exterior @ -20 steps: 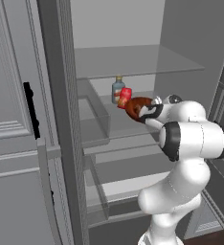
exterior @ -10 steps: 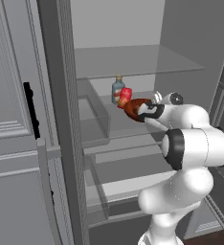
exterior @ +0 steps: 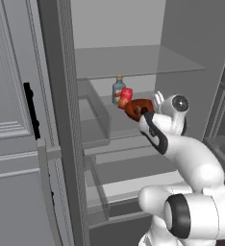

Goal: Pick the chicken drumstick and eggplant from their plates and place them in the bowl. Then put the bowl in the fridge.

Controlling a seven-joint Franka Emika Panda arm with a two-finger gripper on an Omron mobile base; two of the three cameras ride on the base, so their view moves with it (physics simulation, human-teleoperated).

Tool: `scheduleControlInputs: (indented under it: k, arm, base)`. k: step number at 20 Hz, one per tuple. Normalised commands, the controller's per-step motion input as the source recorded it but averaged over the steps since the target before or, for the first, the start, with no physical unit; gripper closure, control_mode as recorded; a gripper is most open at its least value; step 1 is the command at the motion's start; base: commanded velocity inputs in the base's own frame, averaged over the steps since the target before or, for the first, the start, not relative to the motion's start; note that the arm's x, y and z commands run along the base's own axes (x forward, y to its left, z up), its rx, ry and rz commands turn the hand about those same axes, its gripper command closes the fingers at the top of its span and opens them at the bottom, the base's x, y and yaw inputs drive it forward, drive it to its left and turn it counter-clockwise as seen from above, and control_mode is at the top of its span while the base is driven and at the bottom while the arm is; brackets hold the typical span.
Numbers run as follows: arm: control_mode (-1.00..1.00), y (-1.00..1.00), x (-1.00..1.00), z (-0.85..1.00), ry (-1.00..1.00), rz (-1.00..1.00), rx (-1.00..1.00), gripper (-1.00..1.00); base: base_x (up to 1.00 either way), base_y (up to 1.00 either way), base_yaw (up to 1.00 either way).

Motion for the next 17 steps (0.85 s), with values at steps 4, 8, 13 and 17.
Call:
scheduleControlInputs:
  k: [4,8,13,17]
  arm:
    - [-1.00,0.10,-0.93,1.00,0.12,0.00,0.00,-1.00]
    - [-1.00,0.42,-0.94,0.75,0.16,0.01,0.00,-1.00]
    - [-1.00,0.44,-1.00,0.48,0.10,0.05,0.00,-1.00]
    - [-1.00,0.03,-1.00,0.35,0.01,0.10,0.01,-1.00]
  base:
    - [0.00,0.00,0.00]
    - [0.00,0.00,0.00]
    - [0.00,0.00,0.00]
    - [0.00,0.00,0.00]
